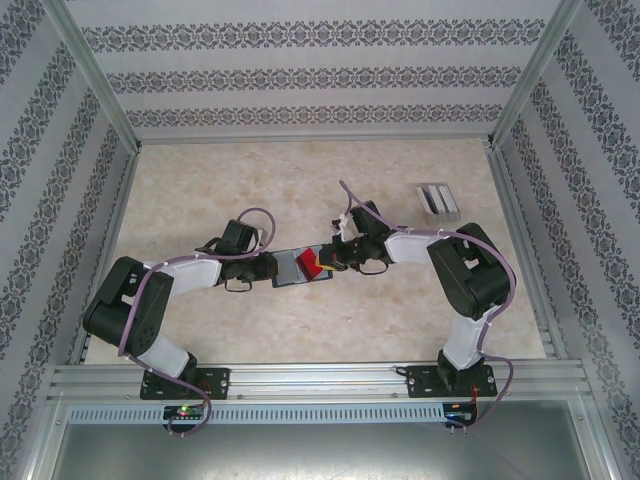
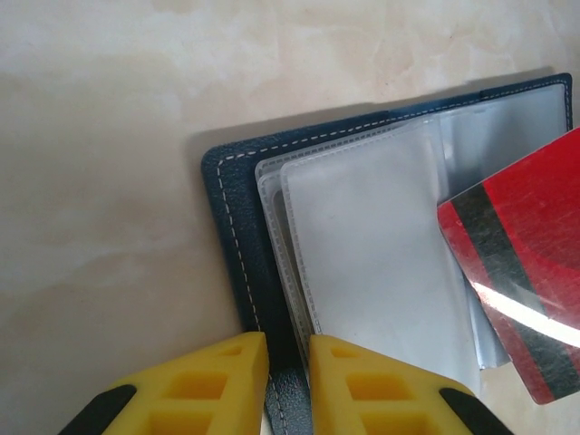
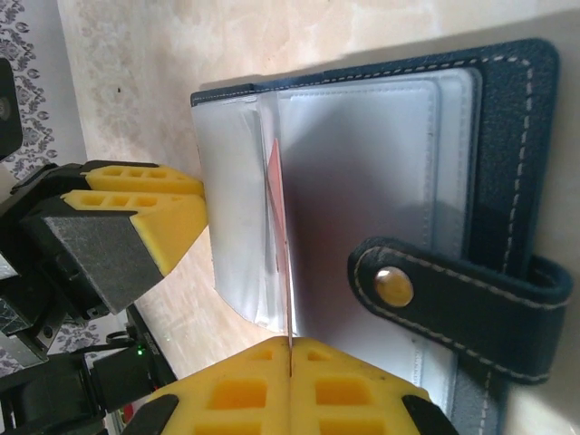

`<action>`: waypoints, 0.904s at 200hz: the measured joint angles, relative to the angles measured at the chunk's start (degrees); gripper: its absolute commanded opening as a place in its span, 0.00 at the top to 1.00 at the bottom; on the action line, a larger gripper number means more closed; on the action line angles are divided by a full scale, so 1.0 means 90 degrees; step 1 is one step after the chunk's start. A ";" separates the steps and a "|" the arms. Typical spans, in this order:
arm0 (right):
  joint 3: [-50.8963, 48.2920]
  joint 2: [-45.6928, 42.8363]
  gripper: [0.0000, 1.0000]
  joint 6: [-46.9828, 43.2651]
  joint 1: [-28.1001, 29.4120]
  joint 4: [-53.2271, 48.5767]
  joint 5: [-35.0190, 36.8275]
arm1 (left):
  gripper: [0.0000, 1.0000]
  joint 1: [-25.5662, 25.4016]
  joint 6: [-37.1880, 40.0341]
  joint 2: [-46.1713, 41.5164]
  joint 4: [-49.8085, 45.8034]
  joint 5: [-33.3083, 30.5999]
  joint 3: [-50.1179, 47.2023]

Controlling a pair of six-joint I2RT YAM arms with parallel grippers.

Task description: Put the credit cards into the card holder

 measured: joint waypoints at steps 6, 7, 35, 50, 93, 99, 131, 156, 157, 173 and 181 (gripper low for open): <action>-0.0005 0.0007 1.00 0.0024 0.0002 0.0053 -0.0007 | 0.78 0.0000 -0.0002 0.0000 -0.0002 -0.0002 0.0000; -0.0005 0.0007 1.00 0.0027 0.0002 0.0061 -0.0010 | 0.78 0.0000 -0.0002 0.0000 -0.0002 -0.0002 0.0000; -0.0010 0.0070 1.00 0.0068 0.0012 0.0294 -0.0063 | 0.78 0.0002 -0.0051 0.0000 -0.0005 -0.0007 0.0000; -0.0010 0.0153 1.00 0.0066 0.0007 0.0408 -0.0170 | 0.79 0.0000 -0.0073 -0.0005 -0.0012 -0.0046 0.0002; 0.0107 0.0486 1.00 -0.0199 -0.0005 0.0517 -0.0641 | 0.84 0.0000 -0.0136 -0.0087 -0.0182 -0.0296 0.0002; 0.0158 0.0551 1.00 -0.0240 -0.0007 0.0520 -0.0714 | 0.86 0.0002 -0.0143 -0.0102 -0.0219 -0.0340 0.0002; 0.0391 0.0784 1.00 -0.0491 -0.0114 0.0469 -0.1037 | 0.92 0.0002 -0.0160 -0.0141 -0.0391 -0.0542 0.0032; 0.0704 0.1061 1.00 -0.0636 -0.0131 0.0401 -0.1348 | 0.95 0.0002 -0.0158 -0.0141 -0.0556 -0.0653 0.0124; 0.0716 0.1073 1.00 -0.0641 -0.0131 0.0401 -0.1358 | 0.95 0.0002 -0.0158 -0.0141 -0.0568 -0.0651 0.0129; 0.0891 0.1285 1.00 -0.0726 -0.0131 0.0379 -0.1511 | 0.96 0.0005 -0.0153 -0.0126 -0.0690 -0.0719 0.0202; 0.0940 0.1362 1.00 -0.0750 -0.0131 0.0359 -0.1579 | 0.96 0.0005 -0.0143 -0.0114 -0.0758 -0.0763 0.0236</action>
